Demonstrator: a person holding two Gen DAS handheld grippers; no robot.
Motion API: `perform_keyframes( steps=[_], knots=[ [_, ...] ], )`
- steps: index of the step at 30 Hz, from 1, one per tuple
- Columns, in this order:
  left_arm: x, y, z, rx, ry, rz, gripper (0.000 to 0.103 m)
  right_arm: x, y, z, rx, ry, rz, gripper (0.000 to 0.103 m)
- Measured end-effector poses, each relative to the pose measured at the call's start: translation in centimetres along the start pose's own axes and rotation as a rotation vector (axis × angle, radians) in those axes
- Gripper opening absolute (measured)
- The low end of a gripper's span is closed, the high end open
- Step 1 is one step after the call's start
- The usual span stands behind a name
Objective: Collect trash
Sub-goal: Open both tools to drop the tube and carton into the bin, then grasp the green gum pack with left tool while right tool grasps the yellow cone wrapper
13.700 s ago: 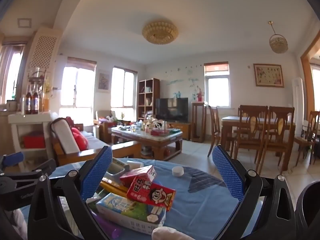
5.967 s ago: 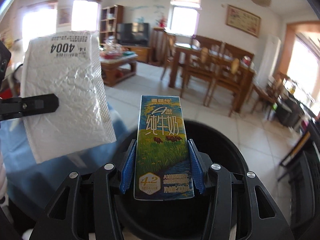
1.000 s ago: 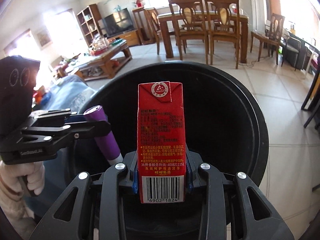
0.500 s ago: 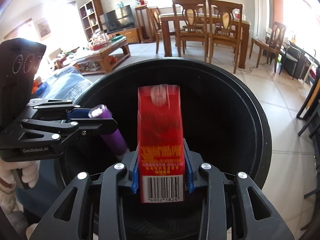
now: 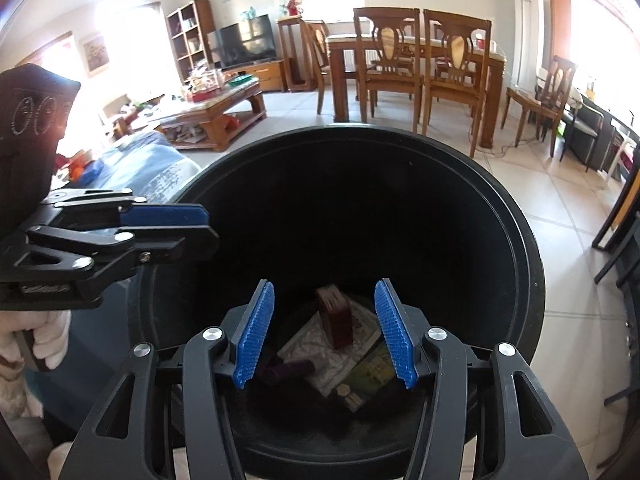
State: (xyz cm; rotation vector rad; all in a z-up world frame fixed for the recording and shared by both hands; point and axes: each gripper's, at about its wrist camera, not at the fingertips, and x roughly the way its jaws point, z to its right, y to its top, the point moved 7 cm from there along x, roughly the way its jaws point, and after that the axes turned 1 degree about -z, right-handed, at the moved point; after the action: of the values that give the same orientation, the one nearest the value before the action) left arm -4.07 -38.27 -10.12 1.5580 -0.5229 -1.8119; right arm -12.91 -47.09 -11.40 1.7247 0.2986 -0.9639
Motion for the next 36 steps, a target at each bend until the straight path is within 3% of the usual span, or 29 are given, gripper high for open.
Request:
perform_keyframes(
  steps=[5, 8, 11, 14, 16, 19, 21, 25, 30, 36],
  knots=[
    [-2.4, -0.3, -0.6, -0.015, 0.015, 0.048, 0.049, -0.5, 0.5, -1.1, -0.006, 0.012, 0.019, 0.054],
    [-4.5, -0.6, -1.1, -0.034, 0.02, 0.084, 0.051, -0.9, 1.2, -2.1, -0.008, 0.024, 0.035, 0.062],
    [-6.8, -1.0, -1.7, -0.051, 0.047, 0.131, 0.064, -1.2, 2.1, -3.9, -0.023, 0.047, 0.054, 0.068],
    [-9.5, -1.7, -2.9, -0.079, 0.076, 0.173, 0.068, -1.5, 3.4, -6.1, -0.04, 0.081, 0.072, 0.076],
    [-11.1, -2.1, -4.0, -0.103, 0.111, 0.195, 0.078, -1.6, 4.1, -7.7, -0.051, 0.104, 0.083, 0.08],
    [-14.1, -3.1, -6.0, -0.149, 0.18, 0.234, 0.082, -1.5, 5.2, -10.6, -0.07, 0.156, 0.096, 0.087],
    [-15.8, -4.0, -7.6, -0.181, 0.236, 0.246, 0.098, -1.3, 5.9, -13.0, -0.084, 0.196, 0.099, 0.094],
    [-19.6, -6.3, -11.5, -0.259, 0.369, 0.279, 0.098, -0.7, 7.0, -18.3, -0.116, 0.301, 0.068, 0.098],
    [-25.2, -10.7, -19.0, -0.455, 0.54, 0.297, 0.098, 0.5, 8.7, -25.6, -0.224, 0.359, 0.047, 0.098],
    [-28.2, -15.5, -27.9, -0.72, 0.685, 0.194, 0.098, 1.1, 11.3, -35.6, -0.501, 0.433, 0.111, 0.098]
  ],
)
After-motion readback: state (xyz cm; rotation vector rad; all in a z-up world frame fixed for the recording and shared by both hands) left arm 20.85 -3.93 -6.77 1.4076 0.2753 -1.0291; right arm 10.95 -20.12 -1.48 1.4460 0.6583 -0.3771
